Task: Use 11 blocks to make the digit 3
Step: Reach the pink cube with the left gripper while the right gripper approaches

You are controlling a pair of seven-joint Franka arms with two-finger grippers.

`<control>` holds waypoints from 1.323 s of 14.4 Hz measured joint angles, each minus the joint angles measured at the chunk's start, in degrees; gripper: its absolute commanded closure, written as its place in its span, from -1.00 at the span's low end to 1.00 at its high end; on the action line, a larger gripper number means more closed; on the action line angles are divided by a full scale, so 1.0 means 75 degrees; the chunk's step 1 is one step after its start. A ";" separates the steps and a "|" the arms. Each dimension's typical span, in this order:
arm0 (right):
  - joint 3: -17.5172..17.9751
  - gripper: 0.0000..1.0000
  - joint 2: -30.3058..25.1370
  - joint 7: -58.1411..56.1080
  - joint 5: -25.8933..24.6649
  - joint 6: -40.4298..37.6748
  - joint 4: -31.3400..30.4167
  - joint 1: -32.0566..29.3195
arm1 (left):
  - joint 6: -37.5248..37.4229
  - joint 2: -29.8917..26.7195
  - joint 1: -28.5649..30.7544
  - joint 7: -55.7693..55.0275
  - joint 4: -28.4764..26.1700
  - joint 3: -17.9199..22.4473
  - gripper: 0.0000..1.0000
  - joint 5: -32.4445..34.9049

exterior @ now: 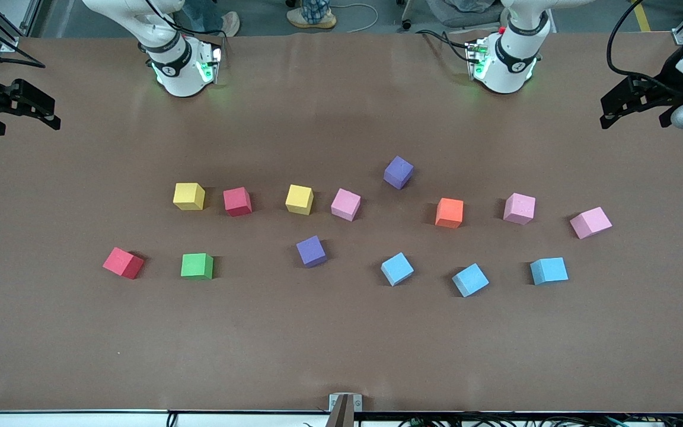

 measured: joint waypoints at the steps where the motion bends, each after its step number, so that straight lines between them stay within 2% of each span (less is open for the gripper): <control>1: 0.0000 -1.00 0.0000 0.0000 0.0000 0.0000 0.0000 0.0000 | -0.0003 0.0000 0.0000 0.0000 0.0000 0.0000 -1.00 0.0000; 7: -0.0033 -1.00 0.0000 0.0000 0.0000 0.0000 0.0000 -0.0006 | -0.0021 0.0058 -0.0045 0.0039 -0.0033 -0.0045 -1.00 -0.0003; 9: -0.0036 -1.00 0.0000 0.0000 0.0000 0.0000 -0.0001 -0.0007 | -0.0014 0.0310 -0.0204 -0.0031 -0.0095 -0.0287 -1.00 -0.0034; 11: -0.0034 -1.00 0.0000 0.0000 0.0000 0.0000 -0.0002 -0.0007 | 0.0154 0.0770 -0.0539 -0.0922 -0.0151 -0.0669 -1.00 -0.0045; 14: -0.0039 -1.00 0.0000 0.0000 0.0000 -0.0007 -0.0002 -0.0008 | 0.1142 0.1495 -0.1162 -0.2441 -0.0400 -0.1079 -1.00 -0.0046; 16: -0.0048 -1.00 0.0000 0.0006 0.0000 -0.0063 0.0005 -0.0011 | 0.1914 0.1921 -0.1709 -0.3359 -0.0634 -0.1161 -1.00 -0.0046; 19: -0.0077 -1.00 0.0001 0.0006 0.0000 -0.0072 0.0028 -0.0047 | 0.2911 0.2679 -0.2491 -0.5479 -0.0834 -0.1172 -1.00 -0.0036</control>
